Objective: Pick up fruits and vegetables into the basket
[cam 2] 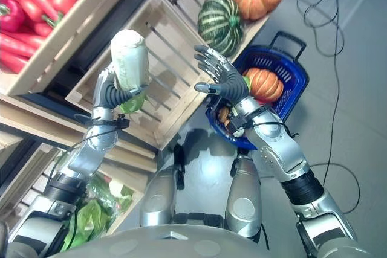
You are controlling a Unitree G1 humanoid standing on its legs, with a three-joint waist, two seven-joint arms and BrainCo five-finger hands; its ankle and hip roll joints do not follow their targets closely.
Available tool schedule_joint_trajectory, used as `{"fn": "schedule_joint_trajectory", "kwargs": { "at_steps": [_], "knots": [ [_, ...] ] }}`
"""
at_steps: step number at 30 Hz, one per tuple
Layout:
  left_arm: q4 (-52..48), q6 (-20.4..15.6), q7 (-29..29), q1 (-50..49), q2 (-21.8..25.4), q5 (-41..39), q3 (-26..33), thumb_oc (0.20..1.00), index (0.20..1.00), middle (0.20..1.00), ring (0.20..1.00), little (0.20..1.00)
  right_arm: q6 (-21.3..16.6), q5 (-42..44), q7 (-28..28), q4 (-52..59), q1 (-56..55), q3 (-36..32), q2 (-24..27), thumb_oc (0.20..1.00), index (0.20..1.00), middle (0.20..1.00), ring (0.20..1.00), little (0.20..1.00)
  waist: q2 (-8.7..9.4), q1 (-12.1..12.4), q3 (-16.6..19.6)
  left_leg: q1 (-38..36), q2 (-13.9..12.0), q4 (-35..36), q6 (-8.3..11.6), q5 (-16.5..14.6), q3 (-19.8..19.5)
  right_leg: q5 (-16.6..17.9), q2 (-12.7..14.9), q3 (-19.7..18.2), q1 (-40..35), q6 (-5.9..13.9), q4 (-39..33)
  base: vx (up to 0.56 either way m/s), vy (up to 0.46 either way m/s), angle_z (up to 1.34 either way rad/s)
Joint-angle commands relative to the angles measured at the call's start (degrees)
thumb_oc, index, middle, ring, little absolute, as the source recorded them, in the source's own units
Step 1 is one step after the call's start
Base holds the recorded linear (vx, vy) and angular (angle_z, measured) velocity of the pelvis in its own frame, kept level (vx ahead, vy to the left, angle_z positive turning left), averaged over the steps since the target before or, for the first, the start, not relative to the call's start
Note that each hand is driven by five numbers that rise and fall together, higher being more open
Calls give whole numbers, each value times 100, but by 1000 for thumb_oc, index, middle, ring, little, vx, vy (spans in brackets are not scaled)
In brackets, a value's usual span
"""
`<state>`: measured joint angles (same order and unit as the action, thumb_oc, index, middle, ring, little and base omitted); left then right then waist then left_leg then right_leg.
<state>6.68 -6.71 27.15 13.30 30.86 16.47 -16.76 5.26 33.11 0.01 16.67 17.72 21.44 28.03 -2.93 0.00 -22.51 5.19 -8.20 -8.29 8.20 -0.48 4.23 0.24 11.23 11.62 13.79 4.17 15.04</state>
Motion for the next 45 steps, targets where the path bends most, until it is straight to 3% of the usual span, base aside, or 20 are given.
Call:
{"fn": "schedule_joint_trajectory", "kwargs": {
  "at_steps": [1, 16, 23, 33, 35, 41, 42, 43, 44, 45],
  "knots": [
    [-446, -21, 140, 156, 262, 594, -329, 200, 200, 200, 200, 200, 75, 174, -449, 125, 203, 256, -341, 1000, 1000, 1000, 1000, 1000, 325, 99, 486, 155, 248, -190, -454, -353, 113, -467, 150, -89, -845, 375, -342, 89, -23, 4],
    [-333, 551, 372, 729, 380, 2634, -1548, 200, 200, 200, 200, 200, 399, 351, -1180, -474, 538, 1016, -475, 1000, 1000, 1000, 1000, 1000, 537, 153, 817, -322, 169, -130, -445, -597, 180, -428, 230, -147, -1292, 549, -565, 74, -14, -1],
    [-356, 631, 342, 856, 229, 2576, -1873, 200, 200, 200, 200, 200, 249, 726, -1431, -770, 467, 1170, -643, 1000, 1000, 1000, 1000, 1000, 567, 155, 869, -449, 144, -31, -435, -621, 220, -406, 271, -131, -1388, 615, -651, 12, 1, -1],
    [-593, 766, -3, 991, -39, 2210, -2147, 200, 200, 200, 200, 200, 174, 1118, -1324, -974, 384, 1409, -924, 1000, 1000, 1000, 1000, 1000, 586, 172, 918, -543, 144, 71, -435, -628, 245, -382, 305, -80, -1466, 668, -743, 0, 0, 0],
    [-625, 830, -33, 1063, -112, 2201, -2270, 200, 200, 200, 200, 200, 98, 1111, -993, -1090, 411, 1606, -1025, 200, 200, 200, 200, 200, 589, 199, 932, -561, 136, 88, -427, -636, 238, -386, 317, -55, -1481, 683, -749, 0, 0, 0],
    [-546, 965, -153, 1161, -158, 2130, -2415, 200, 200, 200, 200, 200, -98, 1189, -1044, -1228, 645, 1859, -1206, 200, 200, 200, 200, 200, 601, 266, 948, -602, 115, 123, -423, -628, 214, -388, 327, -28, -1533, 691, -791, 2, -5, 3],
    [-562, 976, -228, 1172, -153, 2153, -2428, 316, 316, 316, 316, 316, -143, 1160, -1070, -1246, 678, 1867, -1230, 200, 200, 200, 200, 200, 602, 287, 951, -607, 108, 131, -423, -625, 206, -385, 329, -14, -1542, 694, -798, 0, 0, 0],
    [-563, 982, -292, 1183, -156, 2188, -2446, 542, 542, 542, 542, 542, -185, 1127, -1099, -1258, 705, 1868, -1248, 200, 200, 200, 200, 200, 604, 297, 948, -611, 104, 139, -424, -621, 203, -381, 327, -5, -1549, 695, -807, -13, -37, 2],
    [-558, 982, -387, 1186, -150, 2248, -2484, 1000, 1000, 1000, 1000, 1000, -240, 1076, -1143, -1262, 733, 1874, -1261, 200, 200, 200, 200, 200, 604, 302, 946, -613, 97, 150, -417, -613, 203, -378, 324, 1, -1555, 696, -818, -16, -30, 6],
    [-547, 991, -430, 1177, -150, 2281, -2515, 1000, 1000, 1000, 1000, 1000, -273, 1016, -1162, -1247, 751, 1868, -1263, 200, 200, 200, 200, 200, 602, 301, 946, -624, 95, 168, -416, -607, 200, -377, 321, 7, -1561, 697, -822, -14, -26, 9]
  ]
}}
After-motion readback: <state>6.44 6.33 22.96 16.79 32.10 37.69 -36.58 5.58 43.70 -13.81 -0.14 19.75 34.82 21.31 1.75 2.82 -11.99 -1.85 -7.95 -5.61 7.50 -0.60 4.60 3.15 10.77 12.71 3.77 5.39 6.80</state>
